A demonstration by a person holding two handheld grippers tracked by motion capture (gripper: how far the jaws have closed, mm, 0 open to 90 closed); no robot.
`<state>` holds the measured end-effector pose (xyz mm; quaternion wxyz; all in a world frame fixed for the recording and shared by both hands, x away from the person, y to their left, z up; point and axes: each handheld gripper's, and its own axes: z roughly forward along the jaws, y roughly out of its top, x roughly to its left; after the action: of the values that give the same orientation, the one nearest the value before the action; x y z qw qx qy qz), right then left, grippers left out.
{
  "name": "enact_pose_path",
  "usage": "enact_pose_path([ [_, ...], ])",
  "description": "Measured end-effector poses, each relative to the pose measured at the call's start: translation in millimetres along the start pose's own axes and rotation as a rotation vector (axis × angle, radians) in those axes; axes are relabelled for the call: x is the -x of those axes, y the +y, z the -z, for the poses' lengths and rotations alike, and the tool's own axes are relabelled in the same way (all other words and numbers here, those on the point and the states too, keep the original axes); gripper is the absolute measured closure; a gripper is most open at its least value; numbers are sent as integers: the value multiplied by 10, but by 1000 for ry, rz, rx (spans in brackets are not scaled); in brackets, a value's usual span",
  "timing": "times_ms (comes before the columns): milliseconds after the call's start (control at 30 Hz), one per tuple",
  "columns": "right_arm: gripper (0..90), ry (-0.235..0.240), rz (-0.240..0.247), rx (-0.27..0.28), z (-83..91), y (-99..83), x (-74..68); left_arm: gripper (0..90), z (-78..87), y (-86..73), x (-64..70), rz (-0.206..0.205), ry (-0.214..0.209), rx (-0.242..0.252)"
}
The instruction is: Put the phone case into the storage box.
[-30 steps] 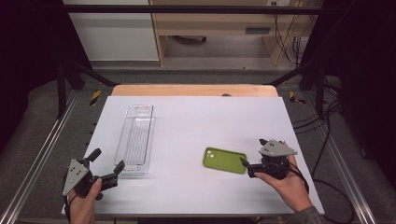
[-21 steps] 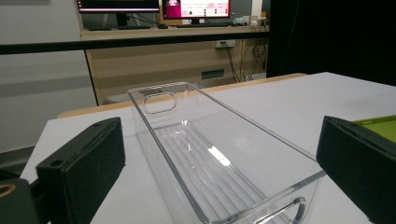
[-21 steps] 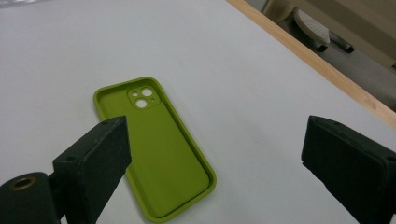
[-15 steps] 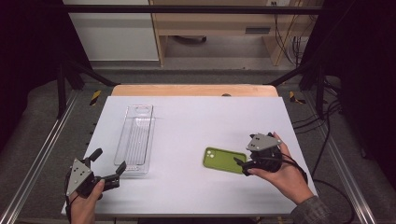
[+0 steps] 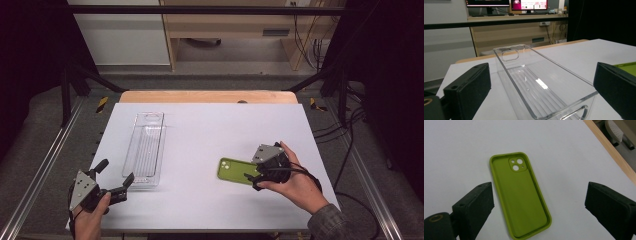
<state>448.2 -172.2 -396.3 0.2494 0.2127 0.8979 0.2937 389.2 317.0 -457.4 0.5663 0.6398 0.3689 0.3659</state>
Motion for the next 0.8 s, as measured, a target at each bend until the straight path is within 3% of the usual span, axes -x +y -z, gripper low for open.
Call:
enact_pose_path([
  [800,104,110,23,-104,-194,-75,-109,10,8,7,-6,-14,4,-5],
])
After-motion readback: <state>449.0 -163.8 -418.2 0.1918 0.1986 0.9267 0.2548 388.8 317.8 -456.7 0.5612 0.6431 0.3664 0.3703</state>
